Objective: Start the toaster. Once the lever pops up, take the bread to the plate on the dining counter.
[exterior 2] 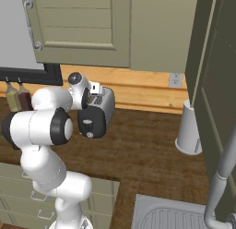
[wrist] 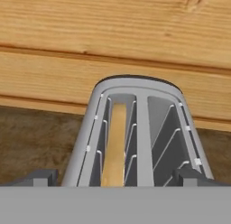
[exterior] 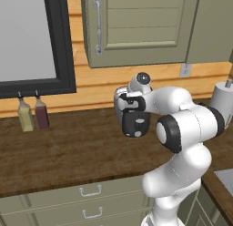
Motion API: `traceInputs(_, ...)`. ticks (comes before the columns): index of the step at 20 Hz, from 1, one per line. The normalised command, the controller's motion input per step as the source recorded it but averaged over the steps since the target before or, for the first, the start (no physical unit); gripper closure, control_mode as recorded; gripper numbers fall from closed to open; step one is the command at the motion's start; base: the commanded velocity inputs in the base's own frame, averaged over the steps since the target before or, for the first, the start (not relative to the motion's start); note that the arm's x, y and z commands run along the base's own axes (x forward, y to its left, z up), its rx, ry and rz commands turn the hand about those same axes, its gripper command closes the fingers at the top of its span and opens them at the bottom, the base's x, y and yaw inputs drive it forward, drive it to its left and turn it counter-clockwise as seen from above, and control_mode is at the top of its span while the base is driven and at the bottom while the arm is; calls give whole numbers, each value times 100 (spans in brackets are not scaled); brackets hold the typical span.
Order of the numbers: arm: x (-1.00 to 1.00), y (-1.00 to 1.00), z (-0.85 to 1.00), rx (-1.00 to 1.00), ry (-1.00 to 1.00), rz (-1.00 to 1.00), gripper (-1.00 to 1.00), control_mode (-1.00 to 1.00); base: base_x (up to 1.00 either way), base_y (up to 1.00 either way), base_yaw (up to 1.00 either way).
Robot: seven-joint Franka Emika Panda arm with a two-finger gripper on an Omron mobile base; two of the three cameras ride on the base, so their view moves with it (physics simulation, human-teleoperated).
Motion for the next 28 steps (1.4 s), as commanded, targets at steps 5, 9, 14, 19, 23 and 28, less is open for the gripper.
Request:
traceInputs(5,14,0,-6,0,0,0,100,-100,0,0,0)
traceInputs(9,8,-2,-1,0,0,0,100,-100,0,0,0)
traceInputs(14,2,-10,0,0,-5,0,100,-100,0,0,0)
traceInputs(19,0,-17,14,5,-22,0,100,-100,0,0,0)
traceInputs(23,0,-21,51,11,-29,0,100,-100,0,0,0)
traceInputs(28,-1,-31,68,15,-21,0,100,-100,0,0,0)
